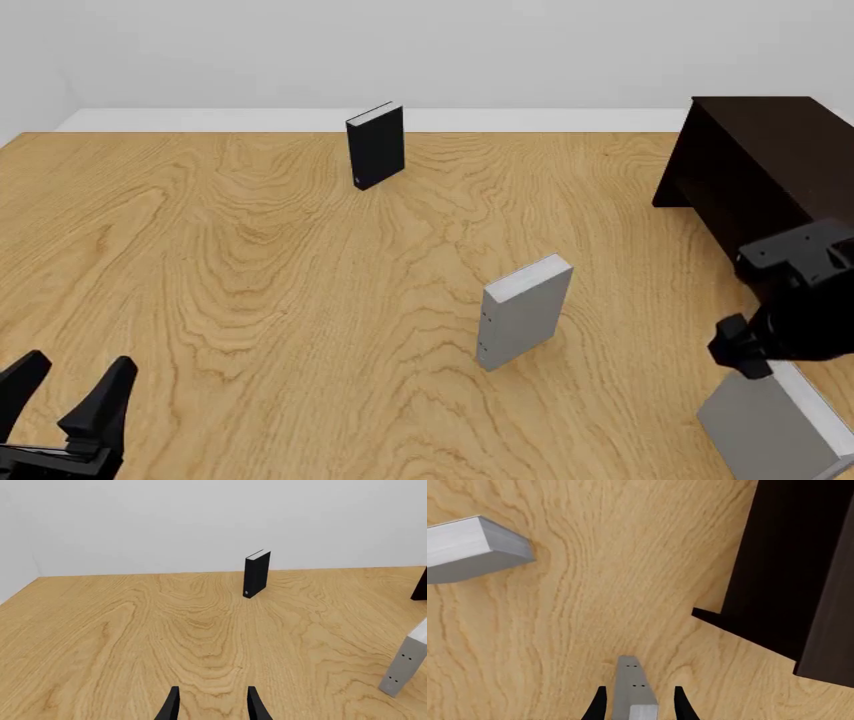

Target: Pick up the book on the right and place it on the cabinet shelf.

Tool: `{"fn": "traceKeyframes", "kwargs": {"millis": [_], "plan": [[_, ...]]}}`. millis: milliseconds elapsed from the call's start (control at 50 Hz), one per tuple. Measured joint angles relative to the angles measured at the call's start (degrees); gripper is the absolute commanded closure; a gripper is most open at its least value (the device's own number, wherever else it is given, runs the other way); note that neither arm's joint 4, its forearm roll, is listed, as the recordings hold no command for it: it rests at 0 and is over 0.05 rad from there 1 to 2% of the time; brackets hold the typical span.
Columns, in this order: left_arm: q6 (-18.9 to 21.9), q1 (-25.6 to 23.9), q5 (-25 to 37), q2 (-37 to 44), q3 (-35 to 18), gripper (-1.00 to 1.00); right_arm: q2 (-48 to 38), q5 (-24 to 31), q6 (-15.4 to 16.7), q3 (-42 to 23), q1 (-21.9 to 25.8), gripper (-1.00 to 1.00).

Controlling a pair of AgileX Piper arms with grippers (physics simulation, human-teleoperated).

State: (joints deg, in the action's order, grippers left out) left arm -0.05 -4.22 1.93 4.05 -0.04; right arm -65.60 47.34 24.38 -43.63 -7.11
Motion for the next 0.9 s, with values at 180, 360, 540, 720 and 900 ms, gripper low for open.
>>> {"fn": "traceKeyframes", "kwargs": {"millis": [180, 360, 540, 720, 900], "plan": [[0.1, 0.0, -0.1, 0.1, 0.0, -1.0, -0.1, -0.6, 0.0, 0.9, -0.1, -1.0], [0.1, 0.0, 0.1, -0.1, 0.0, -1.0, -0.2, -1.2, 0.3, 2.1, -0.4, -1.0], [0.1, 0.0, 0.3, -0.2, 0.0, -1.0, -0.4, -2.2, 0.4, 3.6, -0.6, -1.0], [0.1, -0.1, 0.2, -0.2, 0.0, -1.0, -0.6, -2.9, 0.8, 4.7, -1.0, 1.0], [0.2, -0.2, 0.1, 0.0, 0.0, -1.0, -0.2, -2.7, 1.9, 5.0, -0.5, 1.0]]}}
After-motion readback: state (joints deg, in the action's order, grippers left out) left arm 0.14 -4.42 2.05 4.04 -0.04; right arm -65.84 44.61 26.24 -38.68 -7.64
